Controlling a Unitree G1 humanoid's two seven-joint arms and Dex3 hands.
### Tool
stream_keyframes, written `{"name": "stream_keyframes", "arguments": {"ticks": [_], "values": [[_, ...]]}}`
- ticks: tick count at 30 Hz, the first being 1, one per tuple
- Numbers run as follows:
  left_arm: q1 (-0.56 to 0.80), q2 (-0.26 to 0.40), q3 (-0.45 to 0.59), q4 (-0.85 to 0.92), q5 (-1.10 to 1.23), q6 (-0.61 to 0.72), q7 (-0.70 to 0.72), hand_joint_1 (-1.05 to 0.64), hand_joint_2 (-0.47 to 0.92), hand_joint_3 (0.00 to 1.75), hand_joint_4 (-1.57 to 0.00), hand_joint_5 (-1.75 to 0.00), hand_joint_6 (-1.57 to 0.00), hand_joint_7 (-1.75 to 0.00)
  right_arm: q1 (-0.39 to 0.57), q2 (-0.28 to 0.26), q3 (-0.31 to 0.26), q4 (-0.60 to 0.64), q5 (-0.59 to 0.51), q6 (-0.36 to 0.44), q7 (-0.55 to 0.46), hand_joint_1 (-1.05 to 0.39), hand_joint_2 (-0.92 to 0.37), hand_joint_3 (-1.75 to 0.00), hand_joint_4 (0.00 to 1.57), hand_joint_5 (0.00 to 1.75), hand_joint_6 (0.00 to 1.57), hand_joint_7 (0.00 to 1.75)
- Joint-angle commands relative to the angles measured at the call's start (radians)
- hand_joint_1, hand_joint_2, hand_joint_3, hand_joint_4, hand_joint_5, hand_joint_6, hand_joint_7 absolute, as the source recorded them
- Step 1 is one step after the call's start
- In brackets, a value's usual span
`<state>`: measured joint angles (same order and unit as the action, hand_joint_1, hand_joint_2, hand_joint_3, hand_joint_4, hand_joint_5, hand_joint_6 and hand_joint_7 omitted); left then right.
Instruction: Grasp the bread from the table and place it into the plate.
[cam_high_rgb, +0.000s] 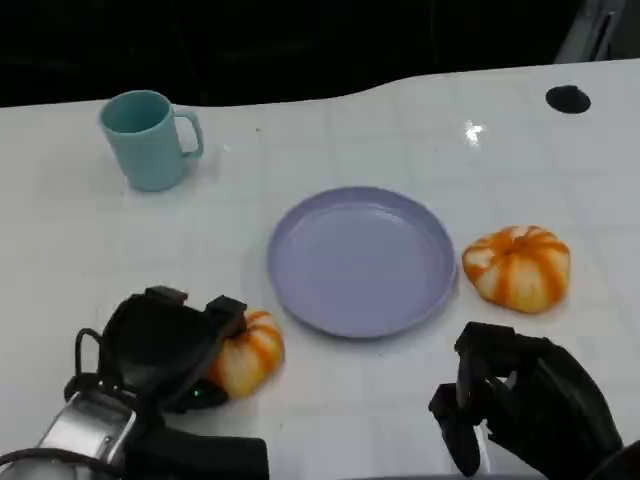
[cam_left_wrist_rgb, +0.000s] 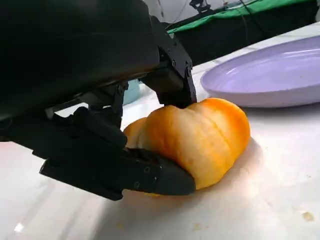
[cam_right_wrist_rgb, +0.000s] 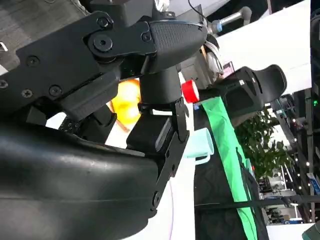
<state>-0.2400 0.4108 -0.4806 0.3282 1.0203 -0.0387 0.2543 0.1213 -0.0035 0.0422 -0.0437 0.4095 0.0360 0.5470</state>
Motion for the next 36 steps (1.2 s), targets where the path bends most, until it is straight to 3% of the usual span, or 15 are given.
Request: {"name": "stream_keyframes", "arguments": {"ticks": [1, 10, 15, 16, 18, 21, 25, 26, 27, 31, 34, 36], "values": [[0.030, 0.029, 0.019, -0.059, 0.007, 0.020, 0.033, -0.29, 0.86, 0.47, -0.81, -1.75, -0.64, -1.58, -0.004, -0.013, -0.014, 0.007, 0.009, -0.009, 0.007, -0.96, -0.75, -0.45, 1.20, 1.68, 1.02, 1.54], [0.087, 0.058, 0.091, -0.259, 0.003, 0.093, -0.031, -0.27, 0.72, 0.66, -0.84, -1.75, -0.61, -1.70, -0.006, -0.009, -0.015, 0.013, 0.007, -0.016, 0.012, -0.96, -0.76, -0.45, 1.19, 1.68, 1.03, 1.53], [0.109, 0.061, 0.135, -0.381, 0.038, 0.185, -0.119, -0.28, 0.65, 0.80, -0.87, -1.75, -0.67, -1.54, -0.005, -0.007, -0.013, 0.012, 0.005, -0.012, 0.006, -0.96, -0.76, -0.45, 1.19, 1.68, 1.02, 1.53], [0.112, 0.060, 0.143, -0.409, 0.049, 0.208, -0.147, -0.28, 0.64, 0.81, -0.87, -1.75, -0.69, -1.50, -0.005, -0.006, -0.013, 0.011, 0.007, -0.010, 0.005, -0.96, -0.75, -0.45, 1.19, 1.68, 1.02, 1.53], [0.117, 0.057, 0.158, -0.455, 0.062, 0.241, -0.188, -0.29, 0.63, 0.82, -0.89, -1.75, -0.81, -1.21, -0.004, -0.006, -0.013, 0.009, 0.006, -0.008, 0.003, -0.96, -0.75, -0.45, 1.19, 1.68, 1.02, 1.53], [0.120, 0.052, 0.181, -0.491, 0.052, 0.223, -0.159, -0.28, 0.72, 0.56, -0.90, -1.75, -1.04, -0.68, -0.005, -0.008, -0.014, 0.009, 0.004, -0.005, -0.002, -0.97, -0.75, -0.44, 1.19, 1.68, 1.02, 1.53], [0.086, 0.044, 0.197, -0.458, -0.010, 0.105, -0.053, -0.27, 0.73, 0.42, -0.90, -1.75, -1.10, -0.55, -0.008, -0.010, -0.015, 0.012, 0.007, -0.002, 0.001, -0.97, -0.74, -0.45, 1.19, 1.67, 1.03, 1.52], [0.072, 0.043, 0.195, -0.447, -0.017, 0.086, -0.046, -0.28, 0.74, 0.41, -0.90, -1.75, -1.11, -0.58, -0.009, -0.010, -0.015, 0.014, 0.007, -0.004, 0.003, -0.97, -0.74, -0.45, 1.20, 1.67, 1.03, 1.52], [0.057, 0.041, 0.193, -0.431, -0.029, 0.063, -0.041, -0.28, 0.72, 0.45, -0.90, -1.75, -1.02, -0.82, -0.010, -0.010, -0.015, 0.018, 0.006, -0.007, 0.004, -0.97, -0.74, -0.45, 1.20, 1.66, 1.03, 1.52], [-0.011, 0.020, 0.185, -0.372, -0.076, -0.009, -0.042, -0.25, 0.58, 0.75, -0.89, -1.75, -0.80, -1.43, -0.012, -0.008, -0.017, 0.031, 0.007, -0.017, 0.012, -0.97, -0.74, -0.45, 1.20, 1.66, 1.03, 1.52], [-0.061, -0.010, 0.178, -0.327, -0.123, -0.049, -0.061, -0.25, 0.45, 1.04, -0.90, -1.75, -0.72, -1.64, -0.012, -0.006, -0.018, 0.038, 0.010, -0.025, 0.020, -0.97, -0.74, -0.45, 1.20, 1.65, 1.03, 1.51], [-0.097, -0.032, 0.165, -0.289, -0.141, -0.068, -0.068, -0.28, 0.40, 1.15, -0.92, -1.75, -0.74, -1.66, -0.011, -0.005, -0.018, 0.041, 0.009, -0.031, 0.022, -0.96, -0.75, -0.45, 1.20, 1.66, 1.03, 1.51]]}}
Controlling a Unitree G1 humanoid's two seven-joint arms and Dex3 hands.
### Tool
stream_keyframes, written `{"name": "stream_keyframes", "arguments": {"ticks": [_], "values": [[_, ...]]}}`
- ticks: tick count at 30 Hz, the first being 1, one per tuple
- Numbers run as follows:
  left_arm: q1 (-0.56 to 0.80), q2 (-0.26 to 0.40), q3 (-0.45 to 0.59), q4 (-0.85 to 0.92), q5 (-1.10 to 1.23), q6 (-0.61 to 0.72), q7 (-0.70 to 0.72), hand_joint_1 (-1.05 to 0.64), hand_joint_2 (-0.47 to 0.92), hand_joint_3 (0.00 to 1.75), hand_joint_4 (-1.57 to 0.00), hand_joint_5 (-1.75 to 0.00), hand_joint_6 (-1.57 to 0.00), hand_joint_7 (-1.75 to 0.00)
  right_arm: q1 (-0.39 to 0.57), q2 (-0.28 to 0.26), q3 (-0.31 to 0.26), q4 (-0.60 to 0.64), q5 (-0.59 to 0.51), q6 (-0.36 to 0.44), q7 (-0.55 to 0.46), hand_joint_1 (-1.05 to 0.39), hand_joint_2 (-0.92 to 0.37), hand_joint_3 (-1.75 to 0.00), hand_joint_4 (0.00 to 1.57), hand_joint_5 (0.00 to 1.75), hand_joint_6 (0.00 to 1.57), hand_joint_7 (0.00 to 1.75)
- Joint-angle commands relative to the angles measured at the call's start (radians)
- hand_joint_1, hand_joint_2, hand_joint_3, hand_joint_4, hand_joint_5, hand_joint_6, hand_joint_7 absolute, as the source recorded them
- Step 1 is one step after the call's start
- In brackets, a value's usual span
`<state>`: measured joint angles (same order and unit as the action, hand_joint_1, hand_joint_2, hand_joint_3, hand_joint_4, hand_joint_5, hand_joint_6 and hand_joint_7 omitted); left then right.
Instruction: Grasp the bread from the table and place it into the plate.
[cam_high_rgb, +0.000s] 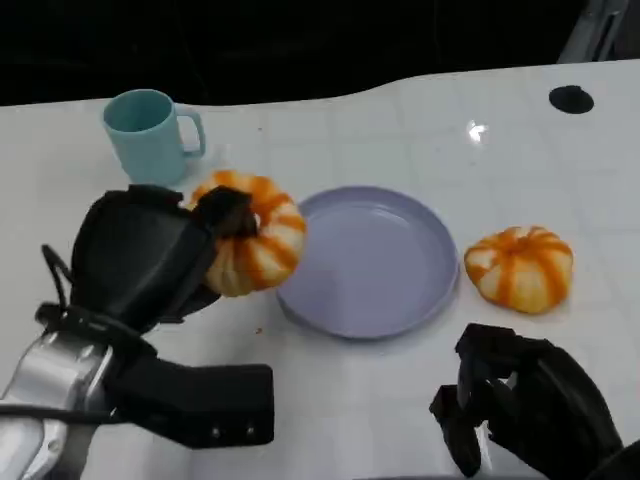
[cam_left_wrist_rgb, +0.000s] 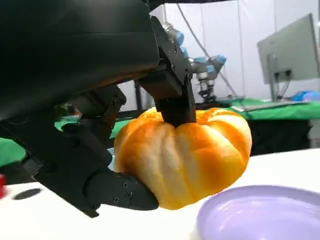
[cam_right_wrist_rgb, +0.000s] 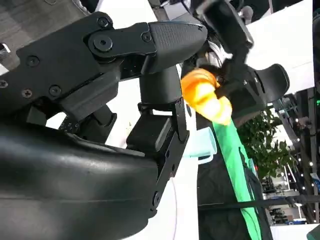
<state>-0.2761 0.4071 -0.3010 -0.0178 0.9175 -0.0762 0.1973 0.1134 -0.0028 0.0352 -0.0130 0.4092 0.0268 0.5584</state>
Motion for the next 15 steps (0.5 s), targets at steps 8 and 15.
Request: {"name": "stream_keyframes", "arguments": {"ticks": [8, 15], "values": [[-0.199, -0.115, -0.082, 0.250, -0.074, -0.086, -0.014, -0.26, 0.34, 1.22, -0.97, -1.75, -0.71, -1.73, 0.000, -0.005, -0.014, 0.007, 0.012, -0.018, 0.010, -0.96, -0.75, -0.42, 1.18, 1.68, 1.03, 1.51], [-0.304, -0.188, -0.126, 0.446, -0.096, -0.130, 0.014, -0.24, 0.40, 1.08, -0.96, -1.75, -0.82, -1.54, -0.001, -0.003, -0.011, 0.007, 0.007, -0.022, 0.010, -0.97, -0.76, -0.42, 1.19, 1.69, 1.03, 1.52]]}}
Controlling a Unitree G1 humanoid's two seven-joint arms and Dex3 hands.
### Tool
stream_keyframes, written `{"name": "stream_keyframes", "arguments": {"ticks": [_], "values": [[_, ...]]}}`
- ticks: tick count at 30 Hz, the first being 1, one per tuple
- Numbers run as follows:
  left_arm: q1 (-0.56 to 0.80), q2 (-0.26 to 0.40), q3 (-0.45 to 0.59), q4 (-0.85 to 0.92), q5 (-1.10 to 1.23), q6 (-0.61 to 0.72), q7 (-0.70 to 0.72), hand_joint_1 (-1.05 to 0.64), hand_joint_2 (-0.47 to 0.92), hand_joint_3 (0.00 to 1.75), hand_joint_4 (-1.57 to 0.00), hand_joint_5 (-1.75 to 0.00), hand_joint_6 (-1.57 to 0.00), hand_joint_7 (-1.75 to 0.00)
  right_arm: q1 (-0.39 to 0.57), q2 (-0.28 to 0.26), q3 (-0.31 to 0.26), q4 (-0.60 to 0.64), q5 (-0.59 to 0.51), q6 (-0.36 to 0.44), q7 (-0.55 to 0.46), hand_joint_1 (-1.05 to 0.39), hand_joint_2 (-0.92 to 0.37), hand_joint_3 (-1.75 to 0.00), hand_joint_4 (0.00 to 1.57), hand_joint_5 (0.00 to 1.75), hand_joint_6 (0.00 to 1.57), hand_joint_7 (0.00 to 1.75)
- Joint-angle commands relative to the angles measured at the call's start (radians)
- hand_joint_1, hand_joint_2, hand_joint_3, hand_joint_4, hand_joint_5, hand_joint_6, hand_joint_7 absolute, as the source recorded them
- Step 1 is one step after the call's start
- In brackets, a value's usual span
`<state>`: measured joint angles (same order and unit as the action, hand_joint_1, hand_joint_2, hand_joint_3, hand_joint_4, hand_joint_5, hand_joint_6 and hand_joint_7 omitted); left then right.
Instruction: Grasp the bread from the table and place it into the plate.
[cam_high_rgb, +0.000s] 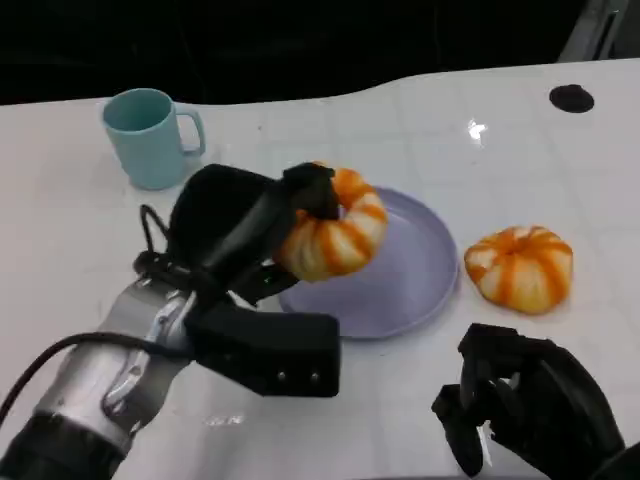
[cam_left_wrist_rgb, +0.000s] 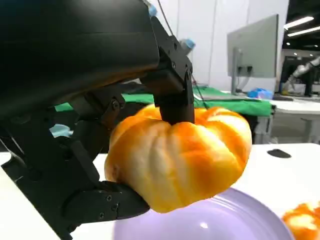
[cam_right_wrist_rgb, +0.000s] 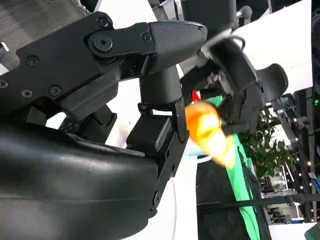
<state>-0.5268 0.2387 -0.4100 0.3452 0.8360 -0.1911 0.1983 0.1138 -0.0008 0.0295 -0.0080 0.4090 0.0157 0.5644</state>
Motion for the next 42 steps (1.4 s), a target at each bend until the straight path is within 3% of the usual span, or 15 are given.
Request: {"name": "stream_keyframes", "arguments": {"ticks": [1, 4, 11, 13, 14, 15, 17, 19, 22, 28, 36, 42], "values": [[-0.069, -0.029, -0.023, 0.114, -0.016, -0.023, 0.020, -0.24, 0.39, 1.10, -0.96, -1.75, -0.78, -1.64, -0.002, -0.006, -0.005, 0.002, 0.005, -0.011, 0.002, -0.97, -0.76, -0.43, 1.19, 1.69, 1.03, 1.53], [-0.117, -0.055, -0.045, 0.207, -0.010, -0.039, 0.046, -0.24, 0.39, 1.13, -0.96, -1.75, -0.75, -1.74, -0.001, -0.006, -0.004, -0.002, 0.003, -0.005, -0.002, -0.98, -0.75, -0.43, 1.19, 1.68, 1.03, 1.52], [-0.199, -0.093, -0.077, 0.379, -0.043, -0.091, 0.040, -0.24, 0.43, 1.16, -0.95, -1.75, -0.71, -1.72, 0.004, 0.001, -0.001, -0.008, 0.008, -0.003, -0.003, -0.96, -0.75, -0.43, 1.19, 1.68, 1.03, 1.52], [-0.214, -0.089, -0.090, 0.394, -0.048, -0.084, -0.017, -0.27, 0.55, 0.95, -0.82, -1.73, -0.80, -1.16, 0.007, 0.003, 0.002, -0.014, 0.006, -0.001, -0.008, -0.96, -0.74, -0.44, 1.19, 1.68, 1.03, 1.52], [-0.220, -0.083, -0.099, 0.391, -0.044, -0.076, -0.050, -0.34, 0.72, 0.63, -0.73, -1.40, -0.77, -0.70, 0.008, 0.003, 0.003, -0.016, 0.005, -0.001, -0.009, -0.96, -0.74, -0.45, 1.19, 1.68, 1.03, 1.53], [-0.224, -0.075, -0.107, 0.386, -0.042, -0.072, -0.083, -0.37, 0.82, 0.44, -0.70, -1.24, -0.78, -0.46, 0.008, 0.003, 0.004, -0.017, 0.005, -0.002, -0.009, -0.96, -0.74, -0.45, 1.19, 1.68, 1.03, 1.53], [-0.226, -0.063, -0.117, 0.369, -0.043, -0.060, -0.145, -0.46, 0.90, 0.32, -0.63, -0.79, -0.71, -0.14, 0.009, 0.003, 0.005, -0.017, 0.005, -0.003, -0.010, -0.96, -0.74, -0.46, 1.19, 1.68, 1.03, 1.53], [-0.227, -0.051, -0.125, 0.346, -0.043, -0.038, -0.215, -0.63, 0.92, 0.35, -0.50, -0.50, -0.55, -0.03, 0.009, 0.002, 0.007, -0.018, 0.000, -0.007, -0.014, -0.97, -0.74, -0.46, 1.19, 1.68, 1.03, 1.54], [-0.222, -0.034, -0.130, 0.306, -0.043, -0.006, -0.298, -0.82, 0.92, 0.44, -0.35, -0.33, -0.37, 0.00, 0.006, 0.001, 0.006, -0.016, 0.003, -0.007, -0.011, -0.97, -0.74, -0.47, 1.20, 1.68, 1.03, 1.53], [-0.210, -0.003, -0.148, 0.233, -0.026, 0.042, -0.382, -0.98, 0.92, 0.55, -0.19, -0.24, -0.29, 0.00, 0.006, 0.000, 0.006, -0.019, 0.002, -0.005, -0.015, -0.97, -0.74, -0.46, 1.20, 1.66, 1.03, 1.51], [-0.166, 0.046, -0.128, 0.102, -0.052, 0.060, -0.440, -1.01, 0.92, 0.57, -0.14, -0.22, -0.28, 0.00, 0.007, -0.004, 0.008, -0.023, 0.002, -0.003, -0.018, -0.98, -0.75, -0.46, 1.20, 1.67, 1.04, 1.51], [-0.068, 0.064, -0.022, 0.002, -0.206, 0.005, -0.437, -0.93, 0.92, 0.50, -0.23, -0.26, -0.33, -0.02, 0.010, -0.003, 0.007, -0.026, 0.007, -0.001, -0.018, -0.97, -0.74, -0.45, 1.19, 1.67, 1.03, 1.51]]}}
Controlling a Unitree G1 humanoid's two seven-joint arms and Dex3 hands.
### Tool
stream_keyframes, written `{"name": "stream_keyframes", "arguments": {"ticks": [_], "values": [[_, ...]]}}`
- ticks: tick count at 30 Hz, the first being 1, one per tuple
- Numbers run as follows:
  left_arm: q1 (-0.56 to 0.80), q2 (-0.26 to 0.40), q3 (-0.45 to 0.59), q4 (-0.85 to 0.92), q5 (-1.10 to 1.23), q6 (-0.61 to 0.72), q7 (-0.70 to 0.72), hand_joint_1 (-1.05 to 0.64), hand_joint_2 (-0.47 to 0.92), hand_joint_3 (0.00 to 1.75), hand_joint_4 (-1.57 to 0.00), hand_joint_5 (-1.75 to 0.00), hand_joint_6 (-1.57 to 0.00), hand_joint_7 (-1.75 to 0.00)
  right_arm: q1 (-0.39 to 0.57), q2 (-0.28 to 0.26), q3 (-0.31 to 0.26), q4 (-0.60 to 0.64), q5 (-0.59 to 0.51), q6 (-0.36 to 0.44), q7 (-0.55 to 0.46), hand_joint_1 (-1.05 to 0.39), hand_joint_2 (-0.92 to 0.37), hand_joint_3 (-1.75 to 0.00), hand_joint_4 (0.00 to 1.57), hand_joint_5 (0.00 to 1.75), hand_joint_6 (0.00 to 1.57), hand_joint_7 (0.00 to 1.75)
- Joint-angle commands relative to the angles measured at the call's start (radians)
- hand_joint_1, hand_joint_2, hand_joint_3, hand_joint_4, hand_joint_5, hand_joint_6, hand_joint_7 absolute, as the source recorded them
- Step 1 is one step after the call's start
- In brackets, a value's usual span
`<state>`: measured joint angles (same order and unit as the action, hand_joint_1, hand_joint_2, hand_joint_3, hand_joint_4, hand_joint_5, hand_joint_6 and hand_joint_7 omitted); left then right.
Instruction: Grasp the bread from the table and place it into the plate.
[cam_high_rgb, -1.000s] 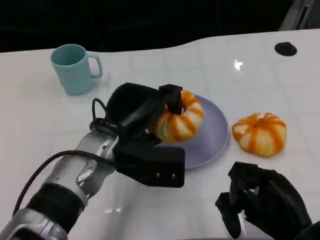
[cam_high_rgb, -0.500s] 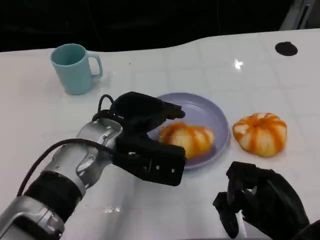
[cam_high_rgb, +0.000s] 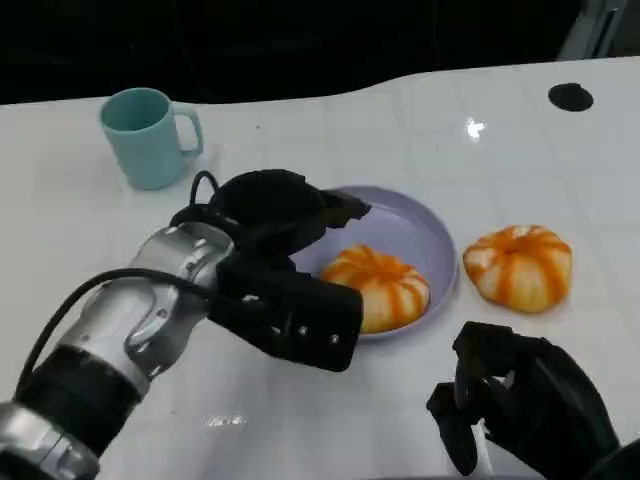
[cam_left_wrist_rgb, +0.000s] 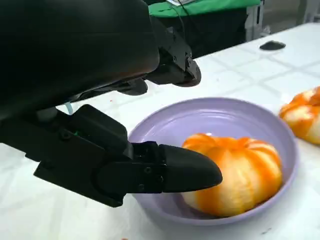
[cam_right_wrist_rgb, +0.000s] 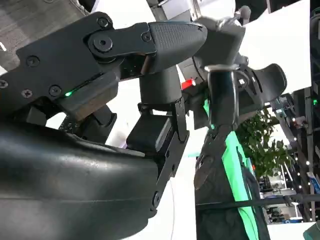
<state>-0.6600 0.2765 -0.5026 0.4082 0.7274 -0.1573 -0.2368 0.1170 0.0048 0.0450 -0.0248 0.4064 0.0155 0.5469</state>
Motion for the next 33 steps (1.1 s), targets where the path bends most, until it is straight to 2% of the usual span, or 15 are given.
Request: {"name": "stream_keyframes", "arguments": {"ticks": [1, 7, 10, 12, 13, 14, 16, 18, 21, 24, 28, 33], "values": [[0.090, 0.027, 0.095, -0.078, -0.140, -0.047, -0.001, -0.91, 0.92, 0.49, -0.25, -0.27, -0.34, -0.03, 0.008, -0.008, -0.008, -0.010, 0.008, -0.001, -0.003, -0.97, -0.74, -0.45, 1.19, 1.67, 1.03, 1.51], [0.218, 0.005, 0.217, -0.143, -0.385, -0.148, -0.016, -0.72, 0.92, 0.35, -0.43, -0.42, -0.51, -0.09, 0.010, -0.009, -0.005, -0.018, 0.007, 0.007, -0.007, -0.98, -0.74, -0.45, 1.20, 1.67, 1.04, 1.52], [0.267, -0.025, 0.268, -0.147, -0.533, -0.193, -0.047, -0.62, 0.92, 0.27, -0.43, -0.80, -0.65, -0.11, 0.010, -0.012, -0.005, -0.020, 0.007, 0.007, -0.006, -0.96, -0.74, -0.46, 1.20, 1.67, 1.03, 1.51], [0.296, -0.043, 0.295, -0.159, -0.622, -0.192, -0.080, -0.58, 0.92, 0.23, -0.44, -1.09, -0.73, -0.18, 0.009, -0.014, -0.006, -0.019, 0.010, 0.007, -0.001, -0.96, -0.74, -0.47, 1.19, 1.67, 1.02, 1.52], [0.315, -0.052, 0.306, -0.170, -0.659, -0.188, -0.093, -0.58, 0.92, 0.22, -0.44, -1.14, -0.74, -0.20, 0.009, -0.014, -0.007, -0.019, 0.014, 0.009, 0.001, -0.96, -0.74, -0.47, 1.19, 1.67, 1.02, 1.52], [0.326, -0.056, 0.312, -0.177, -0.681, -0.185, -0.102, -0.57, 0.92, 0.23, -0.45, -1.26, -0.74, -0.31, 0.009, -0.014, -0.007, -0.020, 0.016, 0.011, 0.002, -0.95, -0.74, -0.48, 1.19, 1.67, 1.02, 1.52], [0.369, -0.073, 0.333, -0.201, -0.754, -0.180, -0.129, -0.56, 0.92, 0.25, -0.45, -1.48, -0.55, -0.88, 0.010, -0.014, -0.007, -0.019, 0.015, 0.006, 0.003, -0.96, -0.73, -0.48, 1.19, 1.67, 1.02, 1.52], [0.422, -0.085, 0.352, -0.247, -0.811, -0.145, -0.141, -0.58, 0.92, 0.27, -0.47, -1.68, -0.46, -1.34, 0.011, -0.015, -0.007, -0.020, 0.014, 0.004, 0.004, -0.97, -0.73, -0.48, 1.19, 1.67, 1.02, 1.52], [0.506, -0.102, 0.371, -0.355, -0.878, -0.030, -0.135, -0.61, 0.92, 0.29, -0.55, -1.74, -0.44, -1.60, 0.013, -0.016, -0.007, -0.023, 0.014, 0.006, 0.003, -0.97, -0.74, -0.47, 1.19, 1.67, 1.03, 1.52], [0.589, -0.135, 0.387, -0.452, -0.967, 0.063, -0.133, -0.61, 0.92, 0.34, -0.63, -1.75, -0.44, -1.72, 0.016, -0.018, -0.007, -0.026, 0.016, 0.009, 0.004, -0.96, -0.74, -0.46, 1.19, 1.66, 1.03, 1.51], [0.678, -0.157, 0.396, -0.519, -1.029, 0.102, -0.148, -0.61, 0.92, 0.41, -0.69, -1.75, -0.47, -1.74, 0.019, -0.018, -0.005, -0.031, 0.014, 0.007, 0.002, -0.97, -0.75, -0.46, 1.20, 1.67, 1.03, 1.52], [0.782, -0.172, 0.397, -0.588, -1.054, 0.153, -0.136, -0.59, 0.92, 0.40, -0.76, -1.75, -0.53, -1.75, 0.022, -0.019, -0.005, -0.036, 0.017, 0.012, 0.003, -0.96, -0.75, -0.46, 1.20, 1.67, 1.03, 1.52]]}}
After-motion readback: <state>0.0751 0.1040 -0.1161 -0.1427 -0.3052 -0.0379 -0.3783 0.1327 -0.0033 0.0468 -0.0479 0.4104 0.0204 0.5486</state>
